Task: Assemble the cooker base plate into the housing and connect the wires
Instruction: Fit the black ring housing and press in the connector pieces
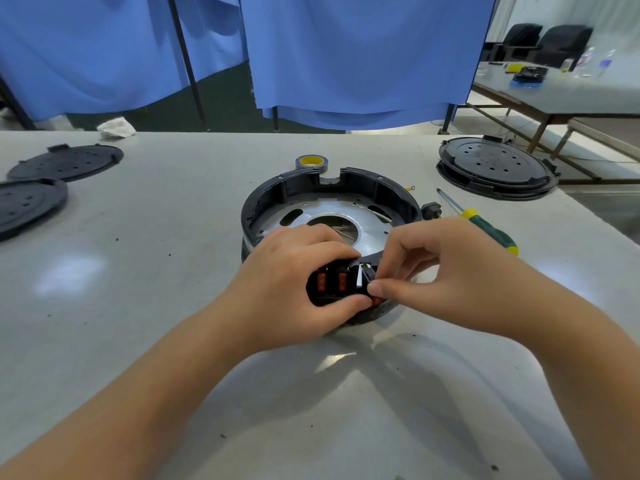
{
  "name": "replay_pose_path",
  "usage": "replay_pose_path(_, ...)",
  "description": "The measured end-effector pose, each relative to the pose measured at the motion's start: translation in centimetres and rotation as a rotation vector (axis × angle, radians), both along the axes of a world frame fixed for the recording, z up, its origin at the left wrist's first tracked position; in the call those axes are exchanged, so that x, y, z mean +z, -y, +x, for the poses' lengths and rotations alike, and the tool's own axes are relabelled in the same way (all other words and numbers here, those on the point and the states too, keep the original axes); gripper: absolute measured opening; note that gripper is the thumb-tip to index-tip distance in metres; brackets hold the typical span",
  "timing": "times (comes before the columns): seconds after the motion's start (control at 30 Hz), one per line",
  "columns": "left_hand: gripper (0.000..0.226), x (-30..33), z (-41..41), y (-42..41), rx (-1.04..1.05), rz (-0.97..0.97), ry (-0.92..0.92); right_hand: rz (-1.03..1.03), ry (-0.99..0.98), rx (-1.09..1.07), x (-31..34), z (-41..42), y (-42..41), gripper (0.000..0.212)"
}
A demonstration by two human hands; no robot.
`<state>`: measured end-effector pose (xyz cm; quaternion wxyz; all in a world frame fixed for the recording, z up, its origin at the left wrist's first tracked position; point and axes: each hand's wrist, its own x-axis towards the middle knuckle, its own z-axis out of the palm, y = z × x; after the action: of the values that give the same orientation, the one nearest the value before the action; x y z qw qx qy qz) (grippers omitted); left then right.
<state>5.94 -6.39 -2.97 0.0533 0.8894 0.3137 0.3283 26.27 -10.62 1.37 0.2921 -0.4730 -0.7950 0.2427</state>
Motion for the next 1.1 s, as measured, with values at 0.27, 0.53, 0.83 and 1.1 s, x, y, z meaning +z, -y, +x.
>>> replay_pose_path(0.27,0.04,0.26,-0.22,0.16,-0.002,-0.056,-0.02,0.0,-0.054,-0.005,-0.28,-0.5,-0.07,0.012)
replay_pose_path(0.53,0.04,0.31,-0.25,0.11,-0.003,-0.058,-0.03,0.0,-0.042,-0.014,-0.48,-0.56,-0.29,0.015)
replay_pose_path(0.83,0.037,0.24,-0.2,-0.08,0.002,-0.048,-0.025,0.037,-0.02,-0.006,-0.48,-0.48,-0.39,0.013)
replay_pose_path(1.1,0.029,0.27,-0.12,-0.09,-0.002,-0.059,0.005,0.037,0.022,-0.016,-0.29,-0.51,-0.34,0.014)
